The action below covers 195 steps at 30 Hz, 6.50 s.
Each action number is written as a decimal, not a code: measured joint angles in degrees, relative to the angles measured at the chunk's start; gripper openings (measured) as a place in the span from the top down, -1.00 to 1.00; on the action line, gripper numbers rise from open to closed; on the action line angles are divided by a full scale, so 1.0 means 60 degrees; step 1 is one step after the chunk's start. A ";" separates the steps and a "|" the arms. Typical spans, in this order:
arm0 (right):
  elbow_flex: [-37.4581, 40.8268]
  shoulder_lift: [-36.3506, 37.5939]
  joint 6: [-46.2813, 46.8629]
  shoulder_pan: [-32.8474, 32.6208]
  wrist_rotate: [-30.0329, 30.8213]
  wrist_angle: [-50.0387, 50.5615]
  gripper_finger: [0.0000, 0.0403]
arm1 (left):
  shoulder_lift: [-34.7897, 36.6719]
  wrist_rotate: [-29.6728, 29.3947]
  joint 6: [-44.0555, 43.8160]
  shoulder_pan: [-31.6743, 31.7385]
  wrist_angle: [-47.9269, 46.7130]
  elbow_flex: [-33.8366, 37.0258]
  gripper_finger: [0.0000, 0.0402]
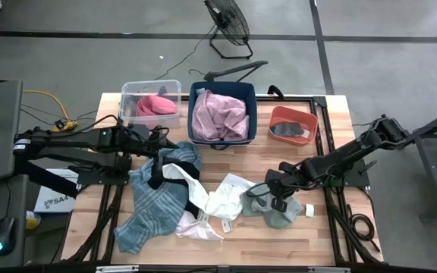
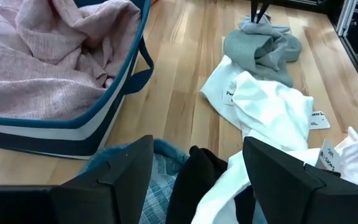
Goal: Pick & Place Cloths
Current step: Put the light gray sock into the orange bin, then put the dark gray sock into the orange bin
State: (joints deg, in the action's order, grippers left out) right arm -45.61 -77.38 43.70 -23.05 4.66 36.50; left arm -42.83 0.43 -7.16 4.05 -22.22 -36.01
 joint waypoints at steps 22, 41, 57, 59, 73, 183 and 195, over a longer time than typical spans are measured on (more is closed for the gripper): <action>0.1965 0.0000 0.0692 -0.0367 -0.0540 -0.1921 0.75 | -0.0025 -0.0023 -0.0004 0.0004 -0.0076 0.0000 -0.21; -0.0207 0.0079 0.0140 -0.0368 -0.0336 0.0321 0.98 | -0.0025 -0.0428 -0.0031 0.0006 -0.0069 0.0000 -0.21; -0.2850 0.1327 0.0433 -0.0119 0.4106 0.4877 0.98 | -0.0029 -0.0464 -0.0035 0.0007 -0.0065 0.0000 -0.21; -0.2939 0.1461 0.0430 0.0121 0.4778 0.5162 0.98 | -0.0029 -0.0464 -0.0036 0.0007 -0.0065 0.0000 -0.21; -0.2953 0.2043 -0.0621 0.2832 0.7891 0.5928 0.98 | -0.0028 -0.0471 -0.0036 0.0007 -0.0066 0.0000 -0.21; 0.1181 0.2834 -0.2469 0.5963 -0.1228 -0.0607 -0.19 | -0.0029 -0.0475 -0.0106 0.0004 -0.0309 0.0000 -0.21; 0.1181 0.2830 -0.4066 0.2454 -0.1139 -0.0456 -0.19 | -0.0029 -0.0475 -0.0106 0.0004 -0.0302 0.0000 -0.21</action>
State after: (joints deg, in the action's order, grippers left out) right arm -38.52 -60.40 19.31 -8.32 -2.17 33.77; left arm -43.00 -2.42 -7.80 4.08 -24.03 -36.01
